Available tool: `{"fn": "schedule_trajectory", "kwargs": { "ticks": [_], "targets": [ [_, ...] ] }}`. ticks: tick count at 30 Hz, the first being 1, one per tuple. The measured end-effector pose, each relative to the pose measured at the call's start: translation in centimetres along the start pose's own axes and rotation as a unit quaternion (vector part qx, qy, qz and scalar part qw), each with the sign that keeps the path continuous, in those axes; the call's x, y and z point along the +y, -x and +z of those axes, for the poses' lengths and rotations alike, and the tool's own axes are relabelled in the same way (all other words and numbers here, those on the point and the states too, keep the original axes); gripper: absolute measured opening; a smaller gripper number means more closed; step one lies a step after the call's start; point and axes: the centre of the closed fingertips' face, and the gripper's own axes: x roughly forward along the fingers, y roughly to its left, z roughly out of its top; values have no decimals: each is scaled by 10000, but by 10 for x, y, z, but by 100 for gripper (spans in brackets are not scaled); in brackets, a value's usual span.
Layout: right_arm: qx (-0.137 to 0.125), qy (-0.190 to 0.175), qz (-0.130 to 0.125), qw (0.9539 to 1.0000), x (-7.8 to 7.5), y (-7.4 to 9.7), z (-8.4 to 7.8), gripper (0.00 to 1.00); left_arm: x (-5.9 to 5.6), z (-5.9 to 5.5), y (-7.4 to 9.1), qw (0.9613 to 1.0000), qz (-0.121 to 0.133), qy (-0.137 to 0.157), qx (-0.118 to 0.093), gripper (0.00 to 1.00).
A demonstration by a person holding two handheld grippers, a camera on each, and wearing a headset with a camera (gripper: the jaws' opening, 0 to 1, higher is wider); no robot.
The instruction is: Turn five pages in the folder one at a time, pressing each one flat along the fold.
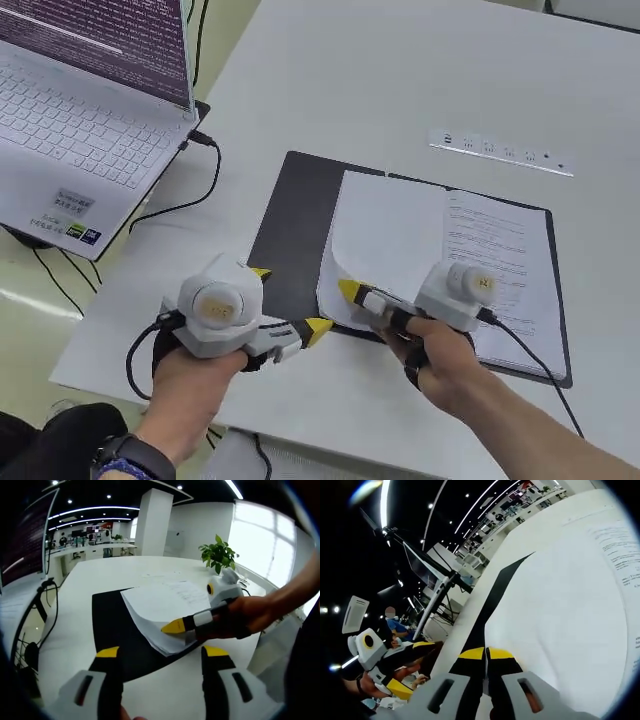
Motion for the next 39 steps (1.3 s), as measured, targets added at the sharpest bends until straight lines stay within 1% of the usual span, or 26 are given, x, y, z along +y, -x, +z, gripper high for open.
{"fn": "schedule_trajectory", "kwargs": {
  "ticks": [5, 9, 11, 14, 17, 20, 23, 26, 31, 33, 35, 37, 39],
  "targets": [
    [41, -138, -102, 9998, -6, -5, -6, 0, 3, -4, 3, 10000, 30, 41, 21, 64],
    [30, -281, -202, 9994, -15, -9, -9, 0, 5, -6, 3, 10000, 49, 80, 19, 63],
    [43, -365, -291, 9989, -17, -10, -11, 0, 6, -8, 3, 9999, 57, 79, 49, 63],
    [20, -504, -319, 9982, -20, -12, -13, 0, 6, -8, 4, 9999, 67, 108, 53, 63],
    [38, -480, -197, 9986, -17, -14, -15, 4, 6, -9, 3, 9999, 72, 130, 61, 63],
    [77, -434, -137, 9989, -15, -14, -15, 7, 6, -11, 1, 9999, 71, 114, 92, 63],
    [105, -470, 29, 9988, -10, -14, -15, 13, 5, -11, 0, 9998, 68, 131, 103, 63],
    [112, -485, 131, 9987, -5, -13, -16, 18, 5, -12, -2, 9998, 61, 175, 107, 63],
    [128, -466, 418, 9980, 6, -4, -19, 30, 1, -12, -6, 9998, -3, 137, 139, 60],
    [128, -462, 479, 9977, 10, 1, -18, 35, 1, -11, -7, 9998, -26, 117, 142, 59],
    [75, -489, 495, 9976, 9, 6, -16, 37, 1, -10, -10, 9998, -46, 103, 154, 57],
    [-70, -516, 476, 9975, 9, 16, -12, 37, 3, -9, -13, 9998, -46, 105, 156, 56],
    [-118, -484, 461, 9977, 10, 23, -10, 38, 4, -8, -16, 9998, -60, 77, 170, 54]
  ]
}}
